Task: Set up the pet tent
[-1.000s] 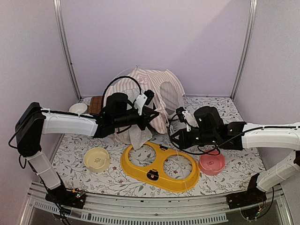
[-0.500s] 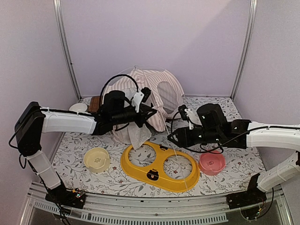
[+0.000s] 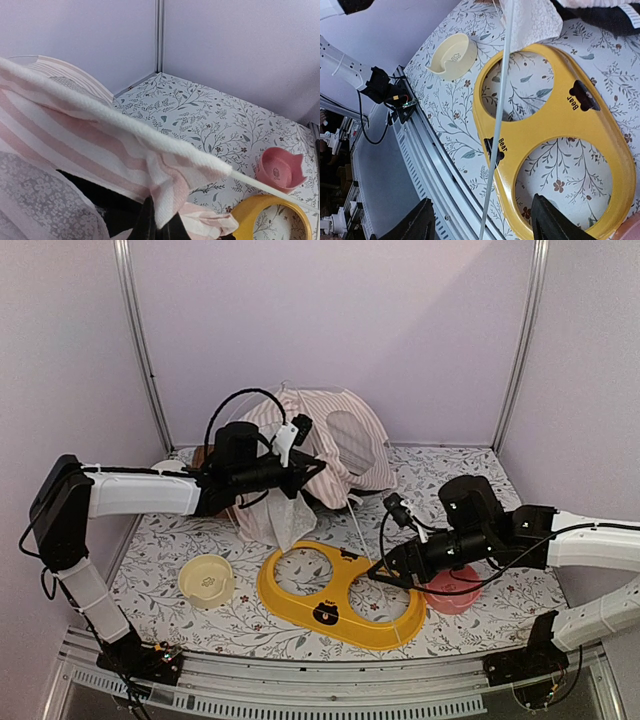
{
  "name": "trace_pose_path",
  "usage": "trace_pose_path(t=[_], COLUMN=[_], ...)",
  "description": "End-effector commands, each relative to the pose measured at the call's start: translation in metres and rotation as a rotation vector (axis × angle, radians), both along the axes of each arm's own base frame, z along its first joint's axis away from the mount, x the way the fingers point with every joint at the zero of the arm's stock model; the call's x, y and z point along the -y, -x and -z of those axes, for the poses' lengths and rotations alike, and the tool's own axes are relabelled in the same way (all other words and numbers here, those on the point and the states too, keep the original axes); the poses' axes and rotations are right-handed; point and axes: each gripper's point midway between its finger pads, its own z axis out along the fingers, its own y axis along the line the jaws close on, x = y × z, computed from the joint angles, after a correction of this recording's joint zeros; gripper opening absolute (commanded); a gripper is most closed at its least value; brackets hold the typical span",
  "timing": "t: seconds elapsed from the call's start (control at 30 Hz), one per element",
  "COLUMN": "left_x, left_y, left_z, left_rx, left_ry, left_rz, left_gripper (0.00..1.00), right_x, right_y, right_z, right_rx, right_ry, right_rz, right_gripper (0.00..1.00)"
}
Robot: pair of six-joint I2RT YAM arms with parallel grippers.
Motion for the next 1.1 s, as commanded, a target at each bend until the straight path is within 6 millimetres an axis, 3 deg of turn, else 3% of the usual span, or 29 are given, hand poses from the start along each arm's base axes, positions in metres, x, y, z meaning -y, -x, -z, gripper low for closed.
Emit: trace_pose_path(t=[0.0, 0.23, 0.63, 0.77, 0.9, 1.07], left_x=[-0.008, -0.008, -0.008, -0.007, -0.006, -0.005], left_y=[-0.005, -0.005, -0.005, -0.005, -0.006, -0.007], left_z=[0.009, 0.007, 0.005, 0.004, 0.002, 0.000], left_rx=[-0.038, -0.038, -0.035, -0.036, -0.032, -0.027], left_ry=[-0.039, -0.042, -0.045, -0.044, -0.042, -0.044], left_rz=[-0.016, -0.015, -0.010, -0.008, -0.006, -0.005], left_gripper=[0.00, 0.00, 0.00, 0.00, 0.00, 0.00], right_x=[0.007, 0.013, 0.015, 0.017, 0.017, 0.014], right_y=[0.037, 0.052, 0.065, 0.067, 0.069, 0.069], right_z=[0.018, 0.032, 0.046, 0.048, 0.049, 0.044], right_rx=[-0.107, -0.165, -0.215, -0.219, -0.226, -0.223], right_ry=[0.008, 0.027, 0.052, 0.058, 0.059, 0.046], right_rz=[-0.118, -0.153, -0.199, -0.208, -0.218, -0.233], right_gripper=[0.65, 0.51, 0.38, 0.26, 0.20, 0.00])
